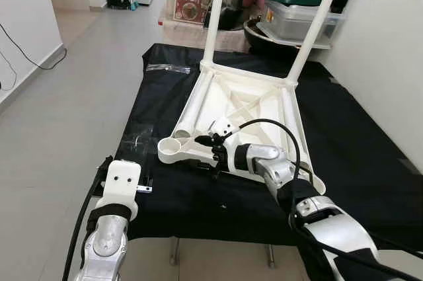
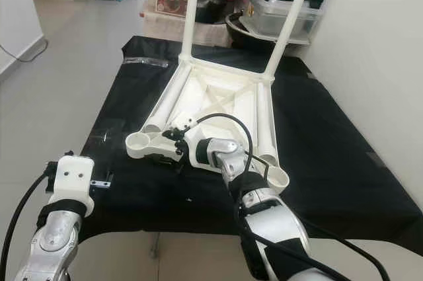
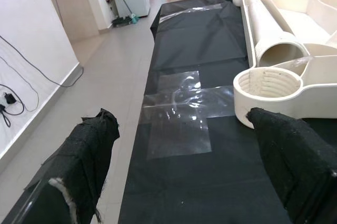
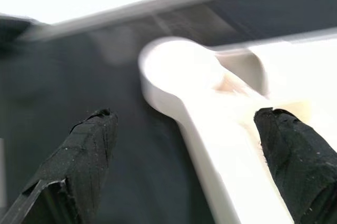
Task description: Building children table
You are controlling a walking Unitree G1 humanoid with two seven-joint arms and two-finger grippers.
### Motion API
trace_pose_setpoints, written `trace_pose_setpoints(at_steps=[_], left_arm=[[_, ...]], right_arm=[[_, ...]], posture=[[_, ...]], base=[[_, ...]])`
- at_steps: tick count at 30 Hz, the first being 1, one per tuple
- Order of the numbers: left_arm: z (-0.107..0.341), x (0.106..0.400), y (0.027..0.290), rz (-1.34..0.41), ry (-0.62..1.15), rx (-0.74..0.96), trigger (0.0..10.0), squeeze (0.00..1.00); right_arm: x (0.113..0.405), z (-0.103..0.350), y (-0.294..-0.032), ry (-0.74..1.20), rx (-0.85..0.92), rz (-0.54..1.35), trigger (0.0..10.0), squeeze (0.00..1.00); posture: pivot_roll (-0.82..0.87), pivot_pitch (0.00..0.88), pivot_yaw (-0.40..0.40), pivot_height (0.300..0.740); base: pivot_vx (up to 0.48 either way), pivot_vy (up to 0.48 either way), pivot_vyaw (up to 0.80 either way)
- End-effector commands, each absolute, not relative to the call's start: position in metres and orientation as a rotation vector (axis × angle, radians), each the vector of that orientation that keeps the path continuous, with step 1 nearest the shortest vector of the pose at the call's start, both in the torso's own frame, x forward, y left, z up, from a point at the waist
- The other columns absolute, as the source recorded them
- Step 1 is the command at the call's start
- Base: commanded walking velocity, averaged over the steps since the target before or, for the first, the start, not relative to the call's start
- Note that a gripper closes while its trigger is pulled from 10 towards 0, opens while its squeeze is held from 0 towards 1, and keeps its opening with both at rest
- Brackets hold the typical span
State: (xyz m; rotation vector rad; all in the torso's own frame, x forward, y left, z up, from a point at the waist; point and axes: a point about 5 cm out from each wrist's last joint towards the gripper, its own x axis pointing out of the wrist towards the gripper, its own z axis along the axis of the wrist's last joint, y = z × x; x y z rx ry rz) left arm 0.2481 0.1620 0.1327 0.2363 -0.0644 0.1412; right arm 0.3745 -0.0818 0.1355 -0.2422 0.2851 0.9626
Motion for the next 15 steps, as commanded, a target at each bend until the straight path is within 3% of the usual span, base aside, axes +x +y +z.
trace_pose_setpoints(at_steps=[1, 2, 6, 12, 13, 14, 15], left_arm=[[0.130, 0.250, 0.160, 0.137, -0.060, 0.236, 10.0, 0.00], [0.130, 0.250, 0.160, 0.136, -0.060, 0.236, 10.0, 0.00], [0.130, 0.250, 0.159, 0.131, -0.059, 0.235, 10.0, 0.00], [0.130, 0.250, 0.159, 0.130, -0.059, 0.235, 10.0, 0.00], [0.130, 0.250, 0.159, 0.131, -0.059, 0.236, 10.0, 0.00], [0.130, 0.250, 0.159, 0.131, -0.059, 0.236, 10.0, 0.00], [0.130, 0.250, 0.158, 0.131, -0.060, 0.236, 10.0, 0.00]], right_arm=[[0.375, 0.134, -0.085, 0.318, -0.249, 0.946, 10.0, 0.22], [0.374, 0.133, -0.083, 0.322, -0.244, 0.975, 10.0, 0.00], [0.367, 0.123, -0.082, 0.372, -0.248, 1.036, 10.0, 0.00], [0.363, 0.104, -0.089, 0.484, -0.254, 0.956, 10.0, 0.00], [0.361, 0.096, -0.092, 0.527, -0.273, 0.916, 4.7, 0.00], [0.361, 0.096, -0.092, 0.527, -0.273, 0.916, 4.7, 0.00], [0.358, 0.089, -0.094, 0.566, -0.290, 0.899, 0.0, 0.00]], posture=[[0.17, 0.000, -0.178, 0.740], [0.17, 0.000, -0.177, 0.740], [0.17, 0.000, -0.176, 0.740], [0.17, 0.000, -0.176, 0.740], [0.17, 0.000, -0.176, 0.740], [0.17, 0.000, -0.176, 0.740], [0.17, 0.000, -0.177, 0.740]], base=[[0.000, 0.000, 0.00], [0.000, 0.000, 0.00], [0.000, 0.000, 0.00], [0.000, 0.000, 0.00], [0.000, 0.000, 0.00], [0.000, 0.000, 0.00], [0.000, 0.000, 0.00]])
